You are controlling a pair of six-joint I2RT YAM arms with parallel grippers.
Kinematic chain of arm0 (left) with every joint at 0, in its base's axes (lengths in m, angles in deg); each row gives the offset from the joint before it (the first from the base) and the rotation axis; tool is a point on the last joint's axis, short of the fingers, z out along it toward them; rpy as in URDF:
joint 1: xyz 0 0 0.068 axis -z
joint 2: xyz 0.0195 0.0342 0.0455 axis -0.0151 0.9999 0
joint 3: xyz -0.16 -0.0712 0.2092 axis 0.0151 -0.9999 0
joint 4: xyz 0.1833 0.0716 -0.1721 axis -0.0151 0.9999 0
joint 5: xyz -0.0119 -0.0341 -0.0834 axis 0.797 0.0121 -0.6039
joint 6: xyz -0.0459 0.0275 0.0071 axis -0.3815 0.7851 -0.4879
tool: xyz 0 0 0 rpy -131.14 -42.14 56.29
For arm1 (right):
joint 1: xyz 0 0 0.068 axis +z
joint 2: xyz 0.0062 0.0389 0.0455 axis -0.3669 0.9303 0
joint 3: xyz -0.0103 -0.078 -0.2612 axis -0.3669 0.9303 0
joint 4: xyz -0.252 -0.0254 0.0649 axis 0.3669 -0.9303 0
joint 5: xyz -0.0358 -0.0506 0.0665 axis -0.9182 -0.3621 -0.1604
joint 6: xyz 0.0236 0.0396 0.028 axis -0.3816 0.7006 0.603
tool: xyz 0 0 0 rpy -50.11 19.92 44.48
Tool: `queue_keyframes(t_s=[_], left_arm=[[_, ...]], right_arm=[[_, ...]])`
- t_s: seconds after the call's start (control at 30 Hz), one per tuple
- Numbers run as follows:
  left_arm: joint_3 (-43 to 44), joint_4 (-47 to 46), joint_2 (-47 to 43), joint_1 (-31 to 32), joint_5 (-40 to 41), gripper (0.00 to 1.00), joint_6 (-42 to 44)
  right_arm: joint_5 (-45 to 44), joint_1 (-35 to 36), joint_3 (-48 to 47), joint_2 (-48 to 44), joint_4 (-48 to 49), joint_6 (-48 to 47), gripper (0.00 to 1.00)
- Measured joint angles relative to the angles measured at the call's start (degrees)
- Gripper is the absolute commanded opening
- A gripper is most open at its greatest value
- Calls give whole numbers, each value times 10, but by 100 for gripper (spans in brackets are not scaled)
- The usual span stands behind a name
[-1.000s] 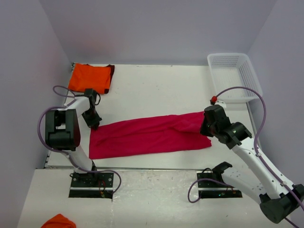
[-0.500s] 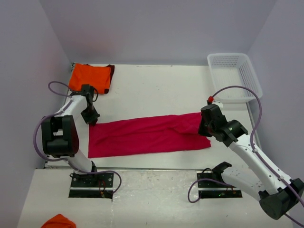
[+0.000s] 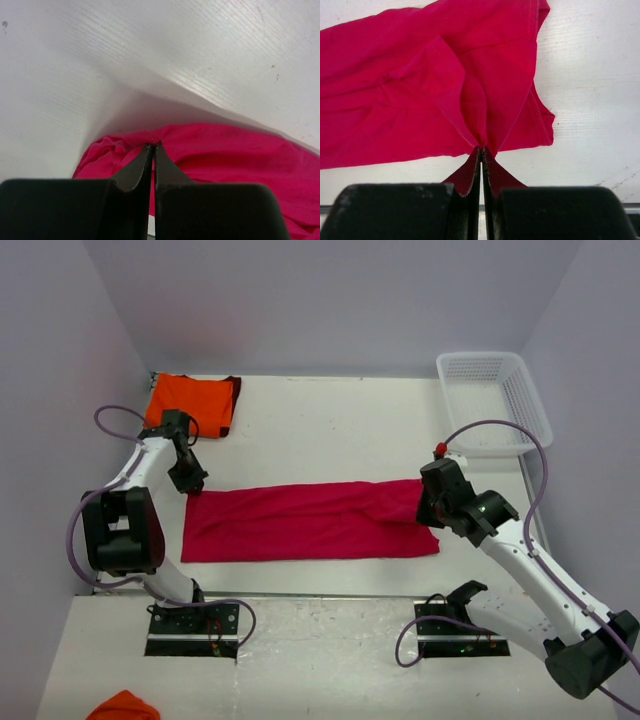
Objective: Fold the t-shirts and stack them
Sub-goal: Fold the other side of the tshirt into a rectangle
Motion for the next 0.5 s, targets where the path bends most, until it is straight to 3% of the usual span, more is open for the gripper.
queue_keyframes(t_s=[0.27, 0.3, 0.33, 0.5], left_arm=[[-10, -14, 13, -6, -31, 13, 21], [-13, -16, 15, -7, -34, 11, 23], [-17, -17, 16, -9, -38, 0, 24], [-27, -22, 16, -21, -42, 0, 32]], right_arm=[[0, 0, 0, 0, 0, 0, 0], [0, 0, 0, 0, 0, 0, 0], [0, 0, 0, 0, 0, 0, 0], [-1, 0, 0, 0, 0, 1, 0]])
